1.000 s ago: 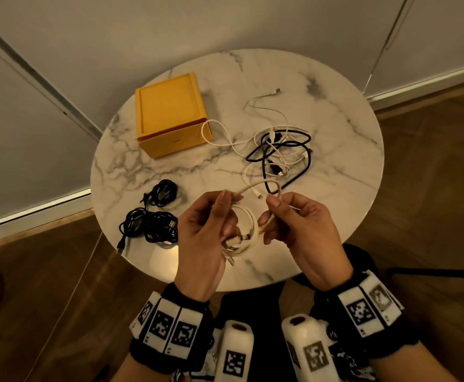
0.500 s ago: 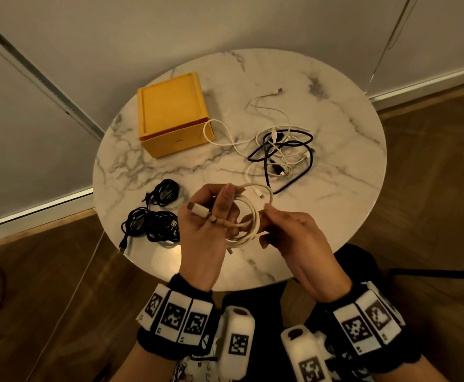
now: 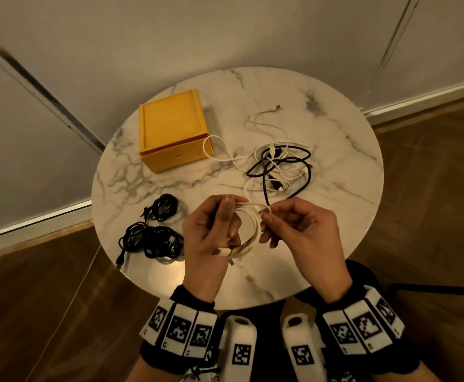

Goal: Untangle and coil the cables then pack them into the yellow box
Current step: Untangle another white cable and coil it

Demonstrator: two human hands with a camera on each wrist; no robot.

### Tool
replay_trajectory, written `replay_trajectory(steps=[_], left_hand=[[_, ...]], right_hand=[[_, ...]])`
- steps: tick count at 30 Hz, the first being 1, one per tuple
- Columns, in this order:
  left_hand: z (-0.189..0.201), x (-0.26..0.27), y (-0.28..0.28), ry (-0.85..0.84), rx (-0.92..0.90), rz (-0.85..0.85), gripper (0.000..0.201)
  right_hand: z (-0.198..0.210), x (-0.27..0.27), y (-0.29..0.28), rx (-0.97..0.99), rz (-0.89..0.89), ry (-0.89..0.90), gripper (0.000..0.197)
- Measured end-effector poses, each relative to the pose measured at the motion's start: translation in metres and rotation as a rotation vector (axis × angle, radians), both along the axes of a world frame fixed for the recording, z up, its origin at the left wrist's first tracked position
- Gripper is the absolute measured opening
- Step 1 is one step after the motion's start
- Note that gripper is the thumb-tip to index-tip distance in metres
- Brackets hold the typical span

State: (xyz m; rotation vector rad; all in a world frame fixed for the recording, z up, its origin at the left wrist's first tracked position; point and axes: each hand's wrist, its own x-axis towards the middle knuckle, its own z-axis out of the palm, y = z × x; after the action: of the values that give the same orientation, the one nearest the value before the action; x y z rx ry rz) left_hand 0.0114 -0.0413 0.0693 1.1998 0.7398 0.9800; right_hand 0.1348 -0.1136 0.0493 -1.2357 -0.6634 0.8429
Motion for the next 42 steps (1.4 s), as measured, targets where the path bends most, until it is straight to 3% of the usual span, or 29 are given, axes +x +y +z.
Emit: replay_trajectory(steps=[7,13,16,21,27,33,37,42], left_hand=[[0.002,-0.001,0.009,-0.046,-0.131,-0.152,0.030],[0.002,0.003,0.014,-0.043,-0.247,-0.190,0.029],[0.001,0.007,0.017,-0.010,-0.199,-0.144,0.028],[-0.002,0.013,0.018,0.110,0.025,0.028,0.027],[-0.007,0.016,0.018,0.217,0.130,0.024,0.020],[-0.004,0.020,0.024,0.229,0.094,0.007,0.022],[-0.010,0.014,0.022,0.147,-0.073,0.044,0.028],[-0.024,-0.010,0.011,0.103,-0.018,-0.005,0.031]], right_hand=[[0.002,0.010,0.000,-0.085,0.049,0.312,0.009],[0.001,0.009,0.003,-0.114,0.067,0.422,0.007],[0.001,0.007,0.004,-0.126,0.066,0.472,0.008],[0.000,0.000,0.001,-0.133,0.131,0.435,0.010],[0.004,-0.001,0.005,-0.161,0.251,0.309,0.046],[0.007,0.009,0.015,-0.152,0.278,0.189,0.020],[0.001,0.013,0.016,-0.143,0.199,0.294,0.026],[-0.008,0.018,0.012,-0.134,0.114,0.368,0.027]])
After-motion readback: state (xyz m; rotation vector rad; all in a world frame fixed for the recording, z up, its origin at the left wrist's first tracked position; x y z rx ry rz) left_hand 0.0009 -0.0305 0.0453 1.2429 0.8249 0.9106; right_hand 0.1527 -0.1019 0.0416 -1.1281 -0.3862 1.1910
